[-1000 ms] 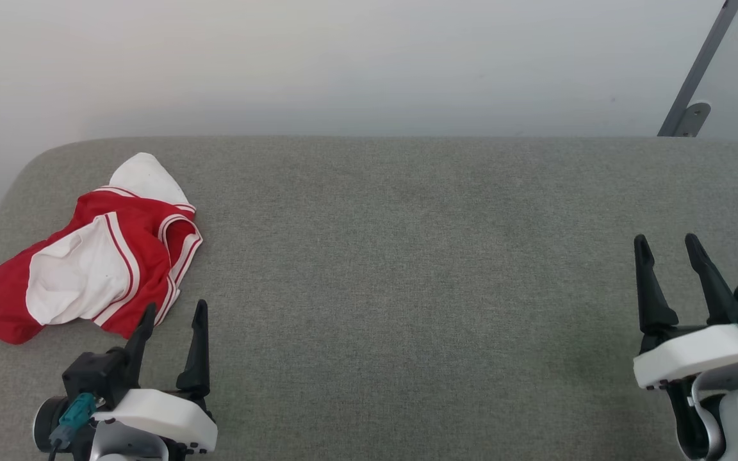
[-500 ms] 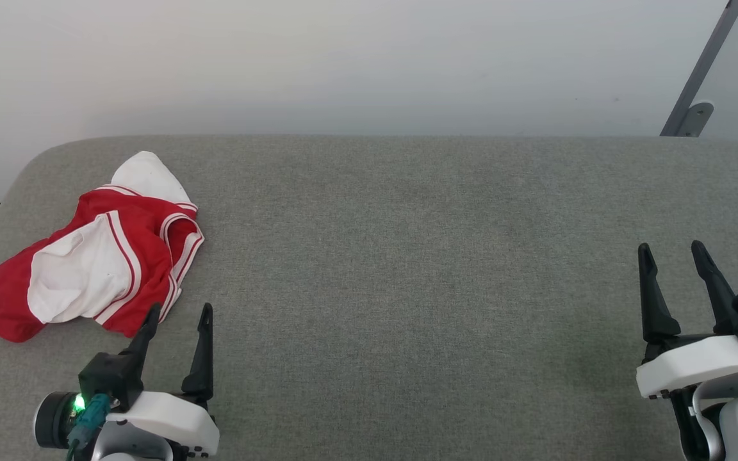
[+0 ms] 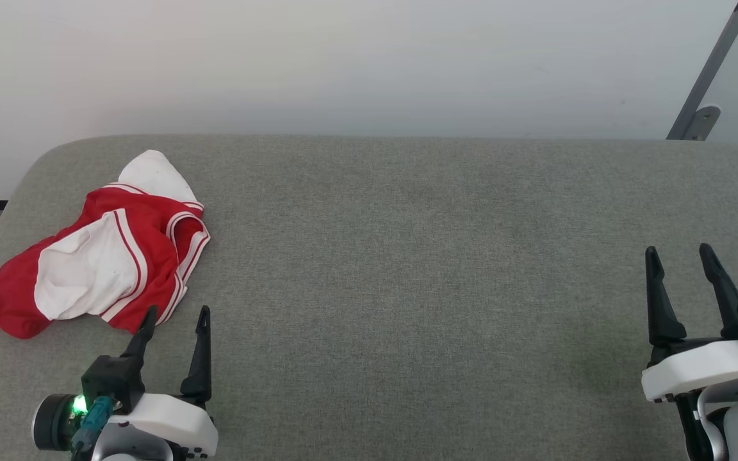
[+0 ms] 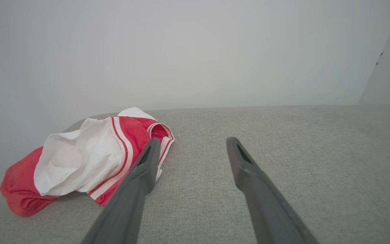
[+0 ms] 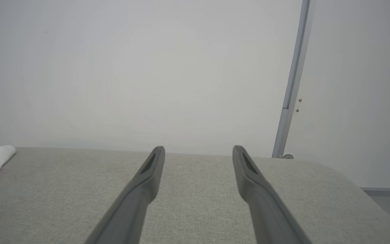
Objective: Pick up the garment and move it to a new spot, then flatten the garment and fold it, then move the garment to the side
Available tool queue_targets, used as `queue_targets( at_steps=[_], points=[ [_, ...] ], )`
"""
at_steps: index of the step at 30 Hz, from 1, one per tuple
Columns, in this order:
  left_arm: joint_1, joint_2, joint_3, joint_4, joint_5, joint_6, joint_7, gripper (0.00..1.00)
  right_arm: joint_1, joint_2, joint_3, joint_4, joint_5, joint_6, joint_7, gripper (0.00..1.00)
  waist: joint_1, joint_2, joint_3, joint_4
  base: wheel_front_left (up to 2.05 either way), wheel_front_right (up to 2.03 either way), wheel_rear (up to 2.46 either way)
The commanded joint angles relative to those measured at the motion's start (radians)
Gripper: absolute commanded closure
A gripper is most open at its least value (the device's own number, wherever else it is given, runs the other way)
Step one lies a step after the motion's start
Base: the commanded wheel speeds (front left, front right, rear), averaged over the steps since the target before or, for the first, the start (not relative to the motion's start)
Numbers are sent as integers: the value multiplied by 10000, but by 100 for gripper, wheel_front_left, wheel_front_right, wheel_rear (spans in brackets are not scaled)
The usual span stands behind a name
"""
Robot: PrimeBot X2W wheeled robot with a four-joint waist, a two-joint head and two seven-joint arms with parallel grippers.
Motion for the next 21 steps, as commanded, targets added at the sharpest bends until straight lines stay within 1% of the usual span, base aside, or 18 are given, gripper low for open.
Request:
queue_targets(
  at_steps=[1,11,15,16,21],
  points=[
    [-154,-31,66,29,11,-61,-65,0,131,39,6,43,47,50,-59,0,0,0,-15,14,0,0,0],
    [-229,-26,152,215,-6,-130,-65,0,186,132,25,128,179,50,-59,0,0,0,18,237,0,0,0],
    [-261,-31,193,298,21,-132,-63,0,239,198,143,153,205,50,-59,0,0,0,37,583,0,0,0],
    [-261,-31,193,298,21,-132,-63,0,239,198,143,153,205,50,-59,0,0,0,37,583,0,0,0],
    [-151,-105,295,196,145,-100,-63,0,256,263,342,189,246,50,-59,0,0,0,91,1302,0,0,0]
  ],
)
